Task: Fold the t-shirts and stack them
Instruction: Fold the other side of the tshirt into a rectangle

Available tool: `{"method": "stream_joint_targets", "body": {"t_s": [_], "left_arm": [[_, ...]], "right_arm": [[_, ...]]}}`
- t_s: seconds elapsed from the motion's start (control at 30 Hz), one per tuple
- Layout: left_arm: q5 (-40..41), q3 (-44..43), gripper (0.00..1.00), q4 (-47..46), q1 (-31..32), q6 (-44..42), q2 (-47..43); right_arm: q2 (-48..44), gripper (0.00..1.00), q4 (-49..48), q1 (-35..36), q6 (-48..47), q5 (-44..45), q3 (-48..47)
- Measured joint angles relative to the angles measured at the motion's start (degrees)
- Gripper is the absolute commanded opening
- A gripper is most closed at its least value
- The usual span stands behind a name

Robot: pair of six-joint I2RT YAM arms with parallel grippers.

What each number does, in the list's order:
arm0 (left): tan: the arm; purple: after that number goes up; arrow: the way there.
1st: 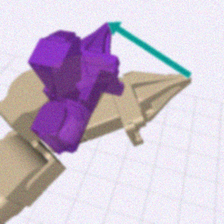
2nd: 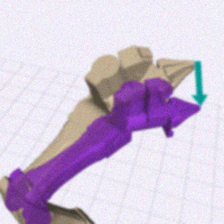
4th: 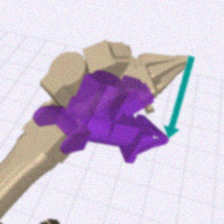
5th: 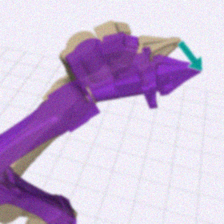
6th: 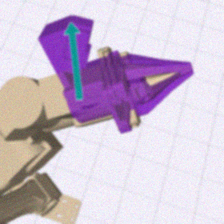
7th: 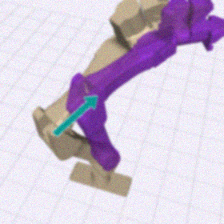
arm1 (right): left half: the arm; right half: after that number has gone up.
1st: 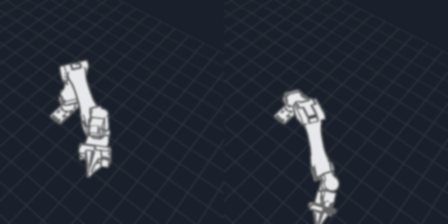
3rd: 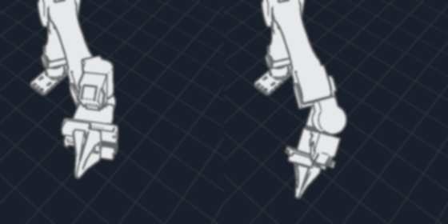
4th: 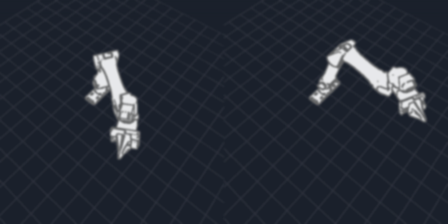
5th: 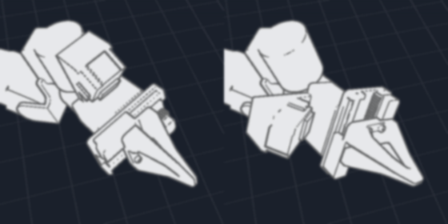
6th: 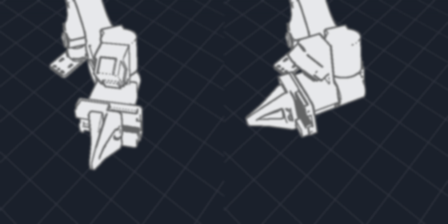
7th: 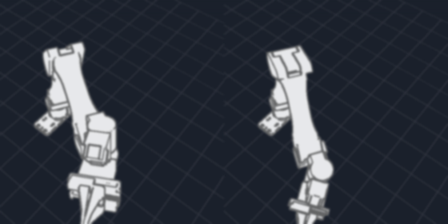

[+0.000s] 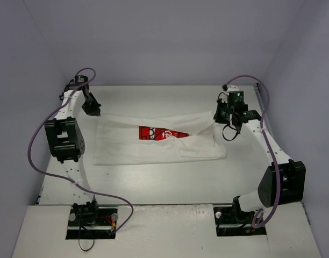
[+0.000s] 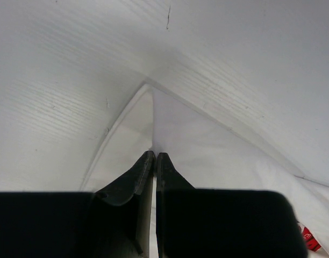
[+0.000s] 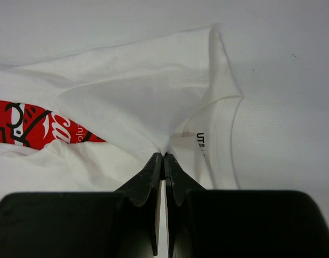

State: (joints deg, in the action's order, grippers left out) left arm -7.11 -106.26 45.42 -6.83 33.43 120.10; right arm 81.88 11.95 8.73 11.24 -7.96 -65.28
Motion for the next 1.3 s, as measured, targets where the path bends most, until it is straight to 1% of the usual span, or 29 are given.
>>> {"method": "stream_joint_targets", "body": {"t_s": [0.27,0.53,0.7,1.3], "left_arm": [[2.13,4.85,0.0,0.16,-0.04,1.19,-5.31],[3.37,13.56,0.0,-1.23,-0.04,2.5,-11.35],[3.94,17.56,0.0,-2.1,-0.04,2.83,-11.74],[5.07,20.9,0.0,-4.23,-0.07,3.04,-11.74]], "right_arm": [[-1.13,0.0,0.0,0.0,0.45,-0.01,-0.1],[-1.15,0.0,0.3,-0.02,0.53,0.06,-0.73],[-1.15,0.0,0.39,-0.02,0.51,0.06,-1.36],[-3.21,0.0,1.59,-0.5,0.55,0.04,-1.53]]}}
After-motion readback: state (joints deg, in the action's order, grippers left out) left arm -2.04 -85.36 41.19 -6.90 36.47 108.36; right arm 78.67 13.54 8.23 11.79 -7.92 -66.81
